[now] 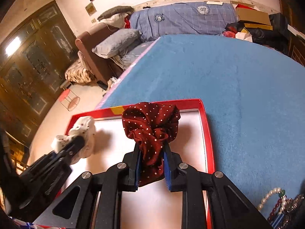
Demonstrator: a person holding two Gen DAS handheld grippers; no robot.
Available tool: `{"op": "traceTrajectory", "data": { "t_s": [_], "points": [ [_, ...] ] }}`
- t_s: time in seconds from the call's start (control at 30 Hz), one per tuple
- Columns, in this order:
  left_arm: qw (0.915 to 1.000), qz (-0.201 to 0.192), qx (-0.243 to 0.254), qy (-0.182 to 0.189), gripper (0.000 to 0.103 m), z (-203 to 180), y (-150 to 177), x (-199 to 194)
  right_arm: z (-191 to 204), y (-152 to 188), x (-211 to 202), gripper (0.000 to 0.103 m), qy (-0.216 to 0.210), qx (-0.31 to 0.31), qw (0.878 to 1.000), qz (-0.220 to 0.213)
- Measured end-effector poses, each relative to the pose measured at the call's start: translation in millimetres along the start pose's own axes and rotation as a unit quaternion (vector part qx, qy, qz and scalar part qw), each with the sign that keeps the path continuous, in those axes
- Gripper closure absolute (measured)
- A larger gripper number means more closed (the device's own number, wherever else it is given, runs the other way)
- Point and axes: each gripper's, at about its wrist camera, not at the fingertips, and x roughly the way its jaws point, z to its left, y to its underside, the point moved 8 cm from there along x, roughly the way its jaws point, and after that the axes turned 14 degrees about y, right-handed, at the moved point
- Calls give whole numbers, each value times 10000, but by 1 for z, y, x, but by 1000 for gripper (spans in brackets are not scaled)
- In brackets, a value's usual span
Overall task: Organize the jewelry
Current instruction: 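Carry both held scrunchies over the open red box, then open both tools to drop the scrunchies into the red box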
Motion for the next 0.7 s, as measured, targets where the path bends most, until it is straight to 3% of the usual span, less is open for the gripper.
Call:
{"op": "traceTrajectory", "data": {
  "t_s": [0.37,0.47,0.5,0.6,0.7],
  "points": [
    [9998,137,-100,-97,84,1,4,6,-14,-1,26,76,201,139,9995,218],
    [9998,137,-80,-123,74,3,3,5,-14,1,24,74,155,175,9995,222],
    [9998,124,-74,-131,69,3,4,5,-14,1,23,72,136,175,9995,226],
    [9999,76,-23,-112,69,2,2,3,-15,0,18,54,38,234,9996,179],
    [9999,6,-22,-128,67,1,2,0,-17,0,11,54,-21,277,9996,95]
  ]
}}
